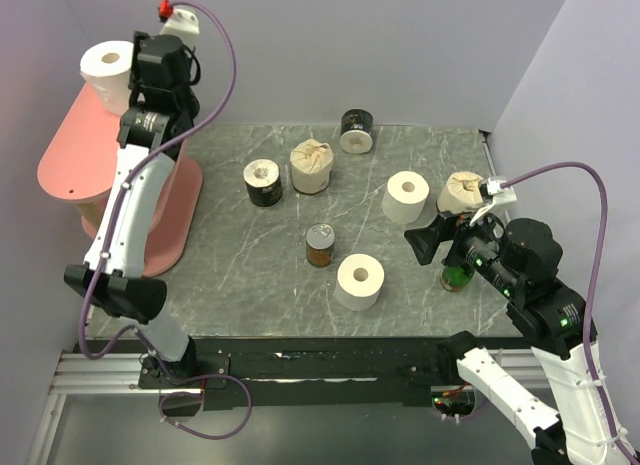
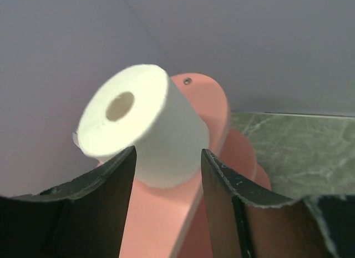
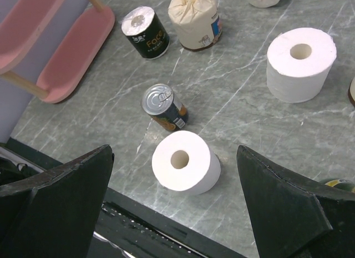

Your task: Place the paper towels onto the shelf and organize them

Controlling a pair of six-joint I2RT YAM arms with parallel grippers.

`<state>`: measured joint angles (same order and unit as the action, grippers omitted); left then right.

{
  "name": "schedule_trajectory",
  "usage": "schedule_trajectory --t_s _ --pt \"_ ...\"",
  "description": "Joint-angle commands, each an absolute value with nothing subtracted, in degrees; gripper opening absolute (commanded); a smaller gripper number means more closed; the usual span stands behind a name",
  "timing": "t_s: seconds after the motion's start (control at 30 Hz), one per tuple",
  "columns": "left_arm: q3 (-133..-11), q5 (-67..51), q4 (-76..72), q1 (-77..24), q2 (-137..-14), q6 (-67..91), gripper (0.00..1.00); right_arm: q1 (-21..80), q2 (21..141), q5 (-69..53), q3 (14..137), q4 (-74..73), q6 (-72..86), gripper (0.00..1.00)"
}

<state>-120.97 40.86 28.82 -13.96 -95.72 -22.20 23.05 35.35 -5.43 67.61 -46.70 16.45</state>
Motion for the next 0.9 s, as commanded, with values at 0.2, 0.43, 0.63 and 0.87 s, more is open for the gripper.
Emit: schedule_trajectory --t_s 0.2,0.43,0.63,0.87 --pt "-109.4 43.7 25.7 -12.7 -87.2 -15.5 0.56 22.9 34.8 -5.6 70.8 -46.1 15.4 0.99" --pt "-113.1 42.9 25.6 -8.6 -92.4 -16.4 0.54 22.9 33.6 -6.2 71.3 -46.5 16.5 0.99" --pt "-115.9 43.7 25.1 -6.7 -95.5 -17.0 0.54 23.0 33.7 -5.9 71.9 -46.9 16.3 1.00" --pt "-115.6 42.1 21.1 -4.5 -97.1 -17.8 0.54 23.0 34.5 -5.8 72.6 -47.2 16.1 1.00"
